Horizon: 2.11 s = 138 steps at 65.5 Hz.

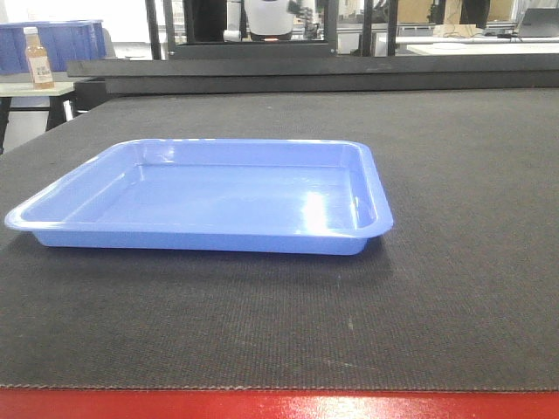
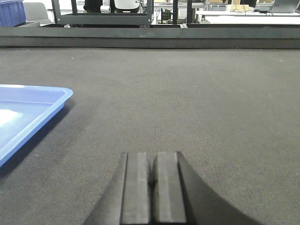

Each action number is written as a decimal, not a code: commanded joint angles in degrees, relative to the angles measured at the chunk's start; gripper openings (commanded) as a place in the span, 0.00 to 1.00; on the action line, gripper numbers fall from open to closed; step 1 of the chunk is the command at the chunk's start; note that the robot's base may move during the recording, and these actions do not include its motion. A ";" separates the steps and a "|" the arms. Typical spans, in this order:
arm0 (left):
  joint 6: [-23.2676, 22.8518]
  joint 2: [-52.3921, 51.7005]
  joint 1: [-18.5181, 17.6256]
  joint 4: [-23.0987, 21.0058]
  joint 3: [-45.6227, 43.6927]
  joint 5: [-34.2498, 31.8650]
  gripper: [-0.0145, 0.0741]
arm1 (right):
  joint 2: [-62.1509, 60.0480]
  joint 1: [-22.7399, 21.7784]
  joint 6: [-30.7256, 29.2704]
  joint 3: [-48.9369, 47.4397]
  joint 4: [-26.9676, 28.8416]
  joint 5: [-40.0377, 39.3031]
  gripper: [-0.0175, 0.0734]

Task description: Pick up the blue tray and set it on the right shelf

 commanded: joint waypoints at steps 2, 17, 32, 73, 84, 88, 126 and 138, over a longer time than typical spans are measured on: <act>0.14 -0.92 -0.02 -0.36 1.78 -5.58 0.11 | -1.16 0.07 -0.51 -1.29 0.10 -4.75 0.25; 0.14 -0.92 -0.02 -0.36 1.78 -5.58 0.11 | -1.16 0.07 -0.51 -1.29 0.10 -4.75 0.25; 0.14 -0.92 -0.02 -0.36 1.78 -6.00 0.11 | -1.16 0.05 -0.51 -1.29 0.10 -4.81 0.25; 0.14 3.72 -0.02 1.54 -22.87 7.36 0.11 | 1.41 0.05 3.34 -20.59 4.87 1.98 0.25; 0.24 16.23 -0.02 1.21 -40.12 23.31 0.16 | 12.23 0.05 3.34 -35.62 4.87 13.41 0.33; 0.24 20.67 -0.02 0.97 -43.97 26.38 0.24 | 16.91 0.05 3.34 -38.77 4.87 13.72 0.44; 3.13 56.01 -19.10 0.84 -62.29 35.23 0.72 | 59.52 25.86 3.34 -65.70 9.01 20.54 0.88; -0.24 69.90 -18.10 1.08 -74.17 45.68 0.72 | 75.85 29.30 3.56 -77.14 5.76 32.18 0.88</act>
